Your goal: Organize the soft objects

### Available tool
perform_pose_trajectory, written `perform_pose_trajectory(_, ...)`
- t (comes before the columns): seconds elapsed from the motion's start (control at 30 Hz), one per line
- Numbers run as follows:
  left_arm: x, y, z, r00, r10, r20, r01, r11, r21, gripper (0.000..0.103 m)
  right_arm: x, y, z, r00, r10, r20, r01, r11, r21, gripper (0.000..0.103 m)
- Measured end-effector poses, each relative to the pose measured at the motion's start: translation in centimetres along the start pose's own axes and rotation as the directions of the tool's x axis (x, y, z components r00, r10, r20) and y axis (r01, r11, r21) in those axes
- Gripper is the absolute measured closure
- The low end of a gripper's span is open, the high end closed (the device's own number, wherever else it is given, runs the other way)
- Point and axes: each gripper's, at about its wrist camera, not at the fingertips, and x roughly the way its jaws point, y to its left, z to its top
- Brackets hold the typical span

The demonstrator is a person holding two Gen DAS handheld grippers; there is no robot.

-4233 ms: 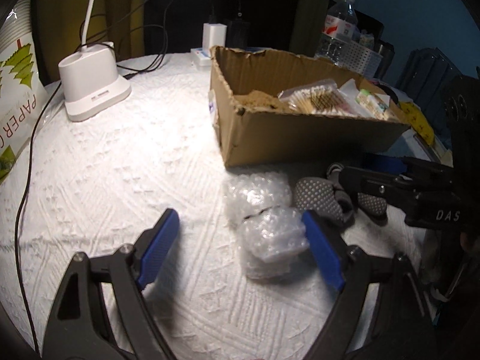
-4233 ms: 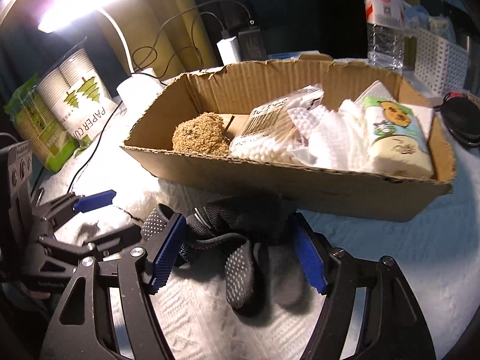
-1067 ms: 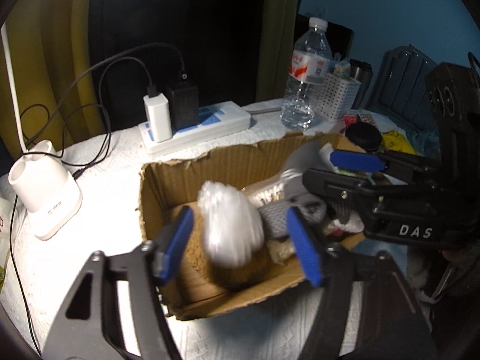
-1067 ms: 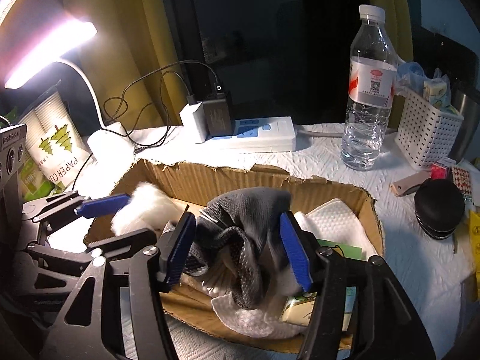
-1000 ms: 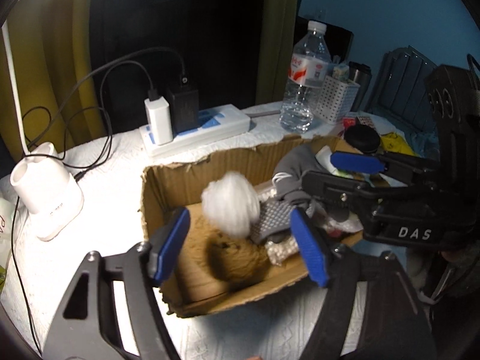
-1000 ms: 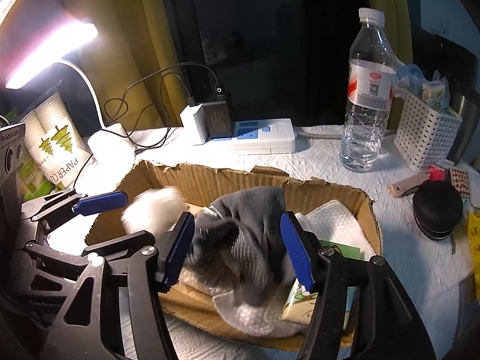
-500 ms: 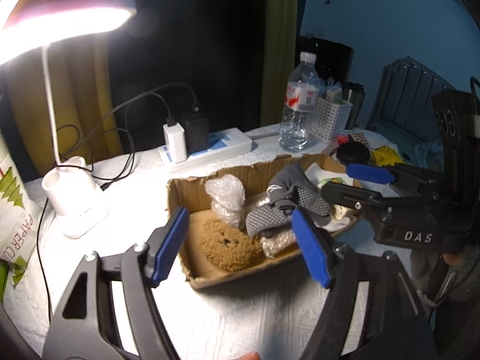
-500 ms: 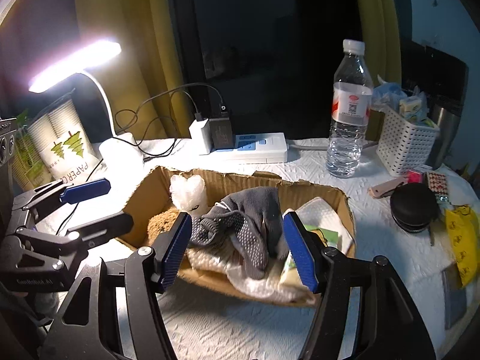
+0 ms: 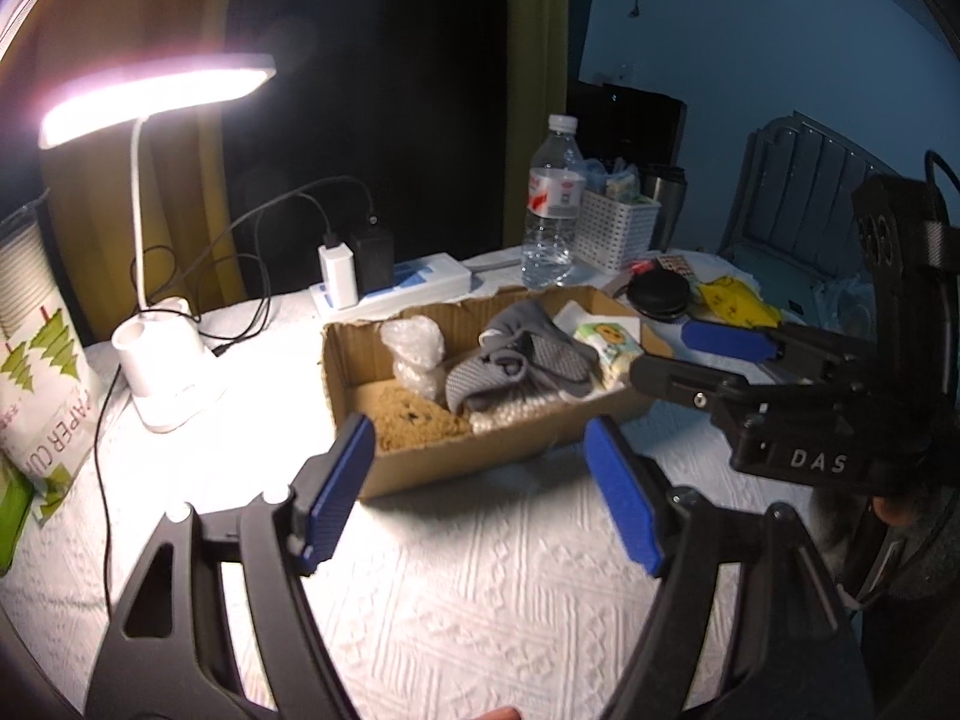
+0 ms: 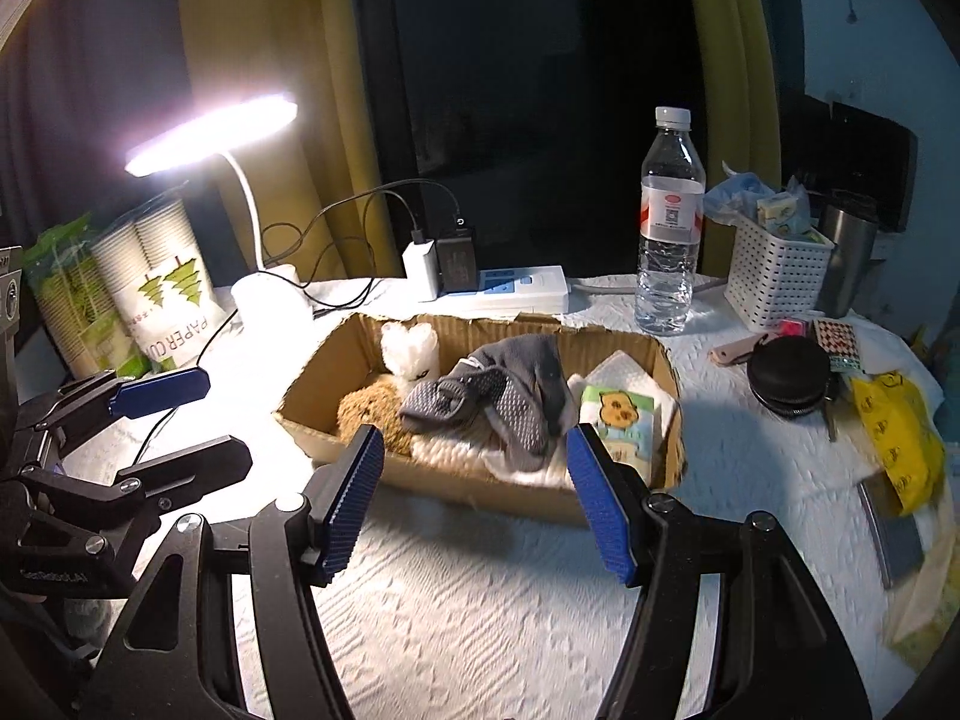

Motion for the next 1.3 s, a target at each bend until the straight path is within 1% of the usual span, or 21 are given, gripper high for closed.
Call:
perform_pose_trajectory(0.03, -0.5, -0.3, -0.2, 1.0, 0.007, 0.005, -0.007, 1.0, 0.008, 0.029, -0.4, 0.1, -0.2, 1.0, -0.001, 0.002, 0.001, 1.0, -0.001, 0.036)
perform_pose_trajectory(0.1, -1.2, -0.7, -0.5, 1.0, -0.001, 0.012, 0.001, 1.0, 0.005, 0.028, -1.1, 0.3, -0.6, 1.0, -0.005, 0.008, 0.005, 1.0, -0.003, 0.036)
perform_pose_trajectory(0.13, -1.5, -0.8, -0.6, 1.0, -0.005, 0.015, 0.005, 1.0, 0.001, 0.026, -1.6, 0.4, -0.7, 1.0, -0.007, 0.012, 0.007, 1.0, -0.005, 0.036)
perform_pose_trajectory(0.17, -1.9, -0.9, -0.7, 1.0, -0.007, 0.021, 0.007, 1.0, -0.002, 0.021, -2.0, 0.5, -0.9, 1.0, -0.009, 0.017, 0.009, 1.0, -0.006, 0.036)
perform_pose_trajectory(0.2, -2.4, -1.0, -0.8, 1.0, -0.007, 0.03, 0.007, 1.0, -0.005, 0.012, -2.5, 0.6, -1.0, 1.0, -0.012, 0.022, 0.012, 1.0, -0.007, 0.036)
perform_pose_trajectory(0.23, -2.8, -1.1, -0.9, 0.999, -0.008, 0.038, 0.009, 1.0, -0.007, 0.01, -3.0, 0.7, -1.1, 0.999, -0.015, 0.029, 0.015, 1.0, -0.009, 0.036)
perform_pose_trajectory(0.43, -5.5, -2.1, -1.7, 0.997, -0.013, 0.079, 0.014, 1.0, -0.015, 0.01, -6.2, 1.3, -2.0, 0.997, -0.032, 0.066, 0.033, 0.999, -0.013, 0.036)
perform_pose_trajectory(0.6, -7.7, -3.1, -2.2, 0.994, -0.003, 0.111, 0.005, 1.0, -0.014, 0.009, -8.7, 1.9, -2.7, 0.994, -0.045, 0.095, 0.047, 0.999, -0.018, 0.036)
perform_pose_trajectory(0.7, -9.1, -3.7, -2.3, 0.992, 0.01, 0.127, -0.009, 1.0, -0.004, 0.009, -10.4, 2.3, -3.1, 0.992, -0.052, 0.118, 0.055, 0.998, -0.021, 0.032)
perform_pose_trajectory(0.83, -11.3, -4.4, -2.2, 0.985, 0.039, 0.17, -0.039, 0.999, -0.003, 0.009, -12.7, 2.6, -3.3, 0.986, -0.064, 0.153, 0.068, 0.997, -0.019, 0.03)
perform_pose_trajectory(1.0, -13.5, -5.2, -2.0, 0.976, 0.034, 0.216, -0.036, 0.999, 0.005, 0.009, -15.2, 2.9, -3.3, 0.978, -0.078, 0.193, 0.084, 0.996, -0.023, 0.03)
perform_pose_trajectory(1.13, -14.9, -5.9, -2.0, 0.968, 0.045, 0.249, -0.052, 0.998, 0.021, 0.009, -16.9, 3.1, -3.5, 0.97, -0.093, 0.225, 0.1, 0.995, -0.021, 0.03)
perform_pose_trajectory(1.3, -16.1, -6.2, -1.9, 0.959, 0.047, 0.281, -0.056, 0.998, 0.025, 0.009, -18.2, 3.1, -3.6, 0.964, -0.104, 0.246, 0.112, 0.994, -0.018, 0.03)
